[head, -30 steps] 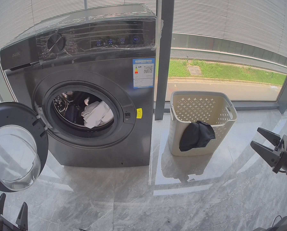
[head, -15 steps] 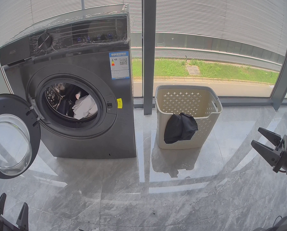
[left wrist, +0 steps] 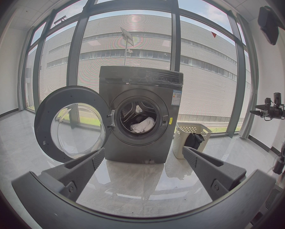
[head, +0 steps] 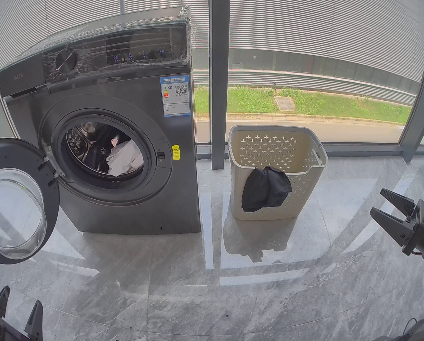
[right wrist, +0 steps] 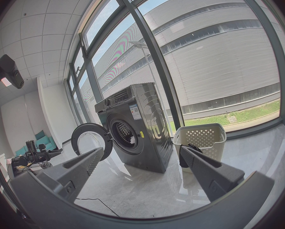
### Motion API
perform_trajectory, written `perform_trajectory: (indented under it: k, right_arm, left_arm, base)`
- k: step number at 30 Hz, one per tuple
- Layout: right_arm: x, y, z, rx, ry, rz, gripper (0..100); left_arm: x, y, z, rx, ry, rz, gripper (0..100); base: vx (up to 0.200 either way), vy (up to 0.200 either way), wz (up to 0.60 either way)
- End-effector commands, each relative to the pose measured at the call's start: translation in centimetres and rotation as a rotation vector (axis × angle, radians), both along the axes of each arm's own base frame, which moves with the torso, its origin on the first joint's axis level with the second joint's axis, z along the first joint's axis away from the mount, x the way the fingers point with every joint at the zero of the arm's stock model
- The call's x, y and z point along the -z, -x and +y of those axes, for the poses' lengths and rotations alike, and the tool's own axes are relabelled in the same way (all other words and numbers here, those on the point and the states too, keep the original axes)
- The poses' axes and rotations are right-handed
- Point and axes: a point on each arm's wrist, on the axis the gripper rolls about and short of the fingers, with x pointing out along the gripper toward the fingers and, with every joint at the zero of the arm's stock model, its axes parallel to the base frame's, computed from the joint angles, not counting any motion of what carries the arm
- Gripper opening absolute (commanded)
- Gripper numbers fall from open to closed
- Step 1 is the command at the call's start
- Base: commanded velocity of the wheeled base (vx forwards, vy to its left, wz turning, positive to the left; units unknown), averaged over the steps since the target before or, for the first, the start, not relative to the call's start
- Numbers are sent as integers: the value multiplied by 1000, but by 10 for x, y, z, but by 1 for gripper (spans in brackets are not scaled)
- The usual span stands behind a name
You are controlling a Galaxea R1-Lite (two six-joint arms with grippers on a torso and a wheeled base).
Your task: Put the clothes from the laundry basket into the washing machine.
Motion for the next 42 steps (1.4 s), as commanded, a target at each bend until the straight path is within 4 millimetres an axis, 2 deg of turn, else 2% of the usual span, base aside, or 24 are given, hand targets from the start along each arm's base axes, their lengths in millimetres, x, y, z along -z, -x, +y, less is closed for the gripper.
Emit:
perform_trajectory:
  k: [1,6,12,22,30,33,42]
  right_arm:
    - [0,0,0,-1,0,3,100]
    - [0,0,0,-1,0,3,100]
    - [0,-1,0,-1,0,5,100]
    - [2,-3,1,-4,2,17,100]
    - [12,-19,3,-4,11,94,100]
    - [16,-22,5,-14,16,118,100]
    - [19,-24,9,-39,19,132,100]
  left_arm:
    - [0,1,0,-1,1,-9,100]
    - [0,1,0,-1,1,-9,100]
    - [0,1,0,-2,-2,-9,100]
    - [0,1,0,-2,-5,-10,100]
    - [0,1,0,-1,-2,-9,100]
    - [0,1,0,1,1,-9,100]
    - [0,1,0,4,4,-9,100]
  base:
    - [200,0,0]
    - [200,0,0]
    - [200,-200,0]
    - [0,-200,0]
    - [0,-200,0]
    - [0,0,0]
    - [200,0,0]
